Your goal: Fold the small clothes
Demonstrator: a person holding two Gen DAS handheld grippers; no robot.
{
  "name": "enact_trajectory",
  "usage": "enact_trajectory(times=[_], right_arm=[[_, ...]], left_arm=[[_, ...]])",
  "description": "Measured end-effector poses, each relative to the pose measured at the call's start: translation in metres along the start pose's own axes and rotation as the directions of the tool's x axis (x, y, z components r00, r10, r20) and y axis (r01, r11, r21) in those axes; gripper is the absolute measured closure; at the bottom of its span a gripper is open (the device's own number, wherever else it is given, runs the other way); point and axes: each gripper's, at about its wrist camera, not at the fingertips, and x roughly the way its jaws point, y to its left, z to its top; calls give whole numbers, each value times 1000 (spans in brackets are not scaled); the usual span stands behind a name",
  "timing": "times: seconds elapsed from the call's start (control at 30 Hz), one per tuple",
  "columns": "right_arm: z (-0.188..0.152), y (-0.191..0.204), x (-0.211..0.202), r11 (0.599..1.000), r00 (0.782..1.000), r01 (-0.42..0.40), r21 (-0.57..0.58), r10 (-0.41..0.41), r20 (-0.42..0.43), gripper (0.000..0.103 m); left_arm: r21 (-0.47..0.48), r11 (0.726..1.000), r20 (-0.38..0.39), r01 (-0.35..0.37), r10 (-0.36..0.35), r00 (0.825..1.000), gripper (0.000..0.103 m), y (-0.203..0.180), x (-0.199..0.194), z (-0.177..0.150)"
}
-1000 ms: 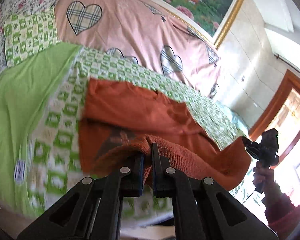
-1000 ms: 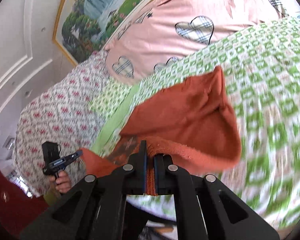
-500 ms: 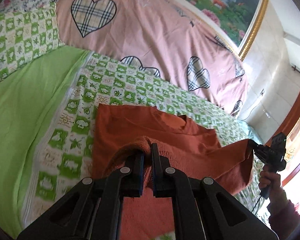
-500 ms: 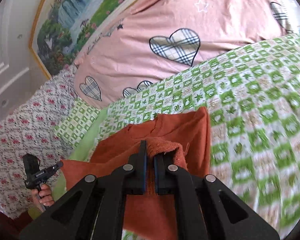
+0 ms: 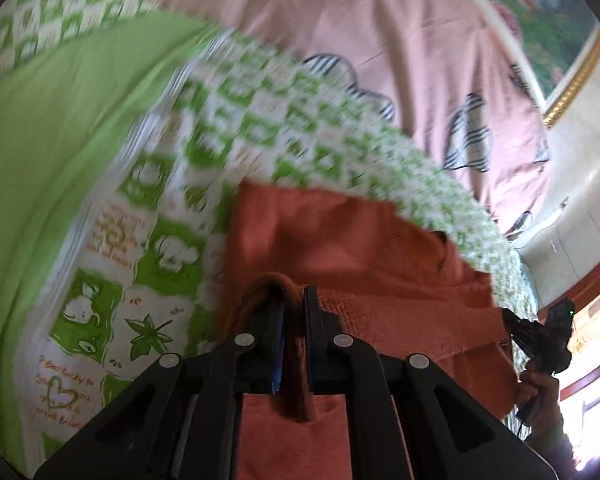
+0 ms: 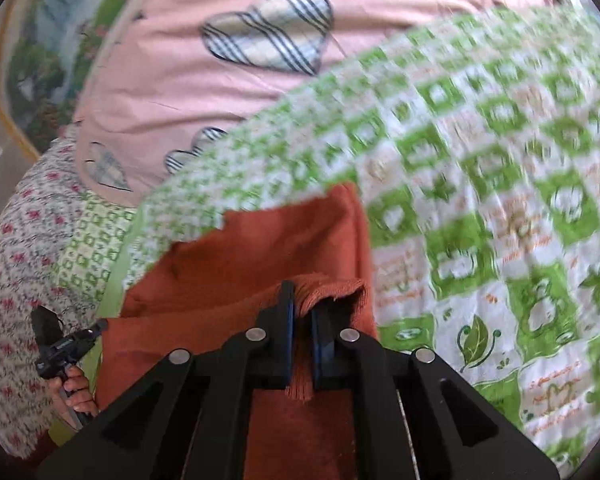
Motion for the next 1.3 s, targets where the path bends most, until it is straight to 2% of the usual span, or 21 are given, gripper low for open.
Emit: enact_trajectory(times=[0.07,0.13,0.2,0.23,0.3,0.37,0.4,0.47,0.5,0.57,0.67,0.77,0.83,0.87,0.97,1.1,1.3], right_arm=[[0,-2,-8,1000,1000,-10,23,9,11,81],[-4,3,-26,1000,999,-8,13,7,53,51],[-10,13,-47,999,995,24,-35,-20,101,44],[-16,24,-56,995,994,36,-91,-26,107,44],[-29,46,-57,984,997,0,-179,14,77,44],[-50,78,-37,944,996,-85,-317,68,-63,44],[-61,93,-21,916,989,-106,-387,55,-139,44],[-76,108,9,876,971,-100,-473,-18,-238,44],[-78,112,28,856,961,-63,-514,-88,-264,44],[-70,109,47,848,951,-38,-529,-131,-279,45],[-33,95,60,864,961,58,-500,-184,-206,46],[8,79,57,894,970,178,-411,-229,-79,46],[22,68,47,917,974,203,-344,-225,-24,45],[27,63,43,926,975,209,-316,-222,-6,45],[29,48,32,942,976,213,-258,-216,19,45],[9,48,15,954,982,186,-235,-189,9,45],[-29,55,-9,966,989,146,-214,-150,-3,45]], left_arm=[[-32,999,-13,20,-20,1000,86,5,-4,-4],[-5,1000,4,26,-26,1000,79,-1,-21,-15],[64,998,0,30,-30,1000,77,-18,-38,-33],[98,994,-17,47,-45,999,77,-28,-43,-45],[165,982,-74,89,-78,994,73,-54,-41,-69],[224,968,-152,109,-76,985,69,-79,-25,-87],[251,962,-187,109,-62,980,69,-89,-13,-93],[292,953,-234,77,-7,972,69,-102,13,-95],[303,951,-238,69,6,971,69,-105,22,-89],[300,951,-236,72,1,972,69,-106,32,-70],[297,955,-202,9,54,978,69,-99,48,-31],[275,960,-137,-57,97,986,69,-86,55,7],[249,959,-64,-137,157,985,59,-75,52,33],[225,962,-35,-156,168,985,55,-69,48,44],[148,974,19,-173,172,985,52,-52,30,60],[112,982,28,-152,150,988,50,-44,5,41],[124,984,18,-131,130,991,50,-61,-22,-34]])
